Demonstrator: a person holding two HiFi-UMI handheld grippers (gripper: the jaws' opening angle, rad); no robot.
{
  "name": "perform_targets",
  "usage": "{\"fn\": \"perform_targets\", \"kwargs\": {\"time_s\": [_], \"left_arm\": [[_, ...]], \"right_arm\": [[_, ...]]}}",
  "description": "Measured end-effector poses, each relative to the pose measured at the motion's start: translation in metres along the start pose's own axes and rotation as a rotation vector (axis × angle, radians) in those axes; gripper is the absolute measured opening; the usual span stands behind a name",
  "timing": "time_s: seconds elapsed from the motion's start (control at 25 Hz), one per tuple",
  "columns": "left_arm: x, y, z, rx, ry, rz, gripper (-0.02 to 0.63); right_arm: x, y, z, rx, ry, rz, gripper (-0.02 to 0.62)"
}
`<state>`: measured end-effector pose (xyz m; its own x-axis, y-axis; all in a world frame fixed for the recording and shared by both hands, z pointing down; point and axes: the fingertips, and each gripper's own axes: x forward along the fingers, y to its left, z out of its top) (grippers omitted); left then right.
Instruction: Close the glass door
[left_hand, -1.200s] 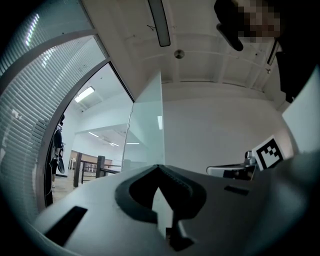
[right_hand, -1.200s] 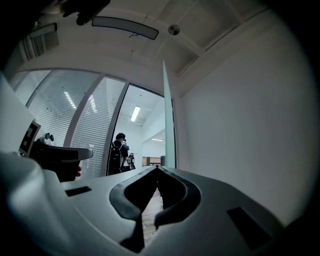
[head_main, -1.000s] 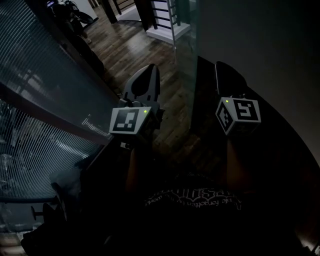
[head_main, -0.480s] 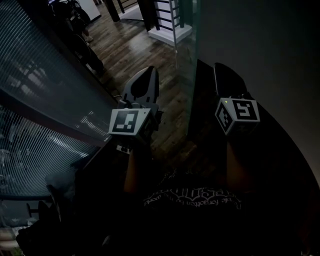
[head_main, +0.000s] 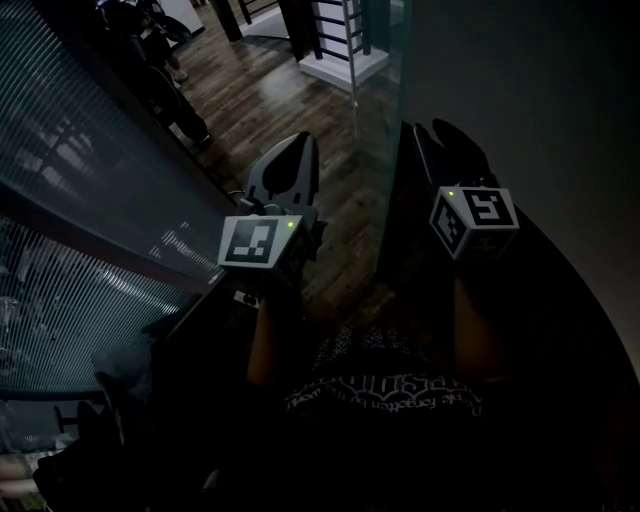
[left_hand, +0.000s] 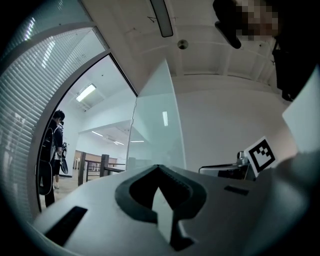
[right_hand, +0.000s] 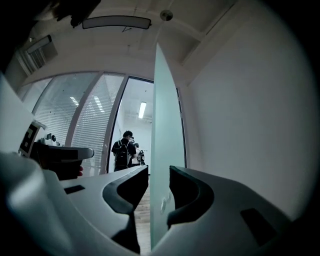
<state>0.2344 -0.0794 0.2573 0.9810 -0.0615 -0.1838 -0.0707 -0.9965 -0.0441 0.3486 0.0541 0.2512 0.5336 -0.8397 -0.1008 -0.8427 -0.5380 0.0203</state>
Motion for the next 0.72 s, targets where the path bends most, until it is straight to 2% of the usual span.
{"fn": "perform_targets", "kwargs": {"time_s": [0.12, 0.28, 0.4, 0.56, 0.72], "left_arm": [[-0.001, -0.003, 0.006, -0.023, 0.021, 0.016, -0.005], [-0.002, -0.009, 0.023, -0.011, 0.019, 0.041, -0.005], [0.001, -0.002, 0.016, 0.019, 0.013, 0.034, -0.005], [0.017, 0.019, 0.015, -0.003, 0.022, 0.057, -0.005], [0.018, 0.022, 0.014, -0.001, 0.027, 0.060, -0.005]], "right_arm": [[0.011, 0.001, -0.008, -0.005, 0.020, 0.027, 0.134], [0.024, 0.006, -0.023, -0.016, 0.054, 0.064, 0.145], [0.030, 0.006, -0.025, -0.010, 0.049, 0.062, 0.144], [0.059, 0.005, -0.033, -0.006, 0.059, 0.068, 0.144], [0.063, 0.009, -0.032, -0.004, 0.058, 0.079, 0.144]]}}
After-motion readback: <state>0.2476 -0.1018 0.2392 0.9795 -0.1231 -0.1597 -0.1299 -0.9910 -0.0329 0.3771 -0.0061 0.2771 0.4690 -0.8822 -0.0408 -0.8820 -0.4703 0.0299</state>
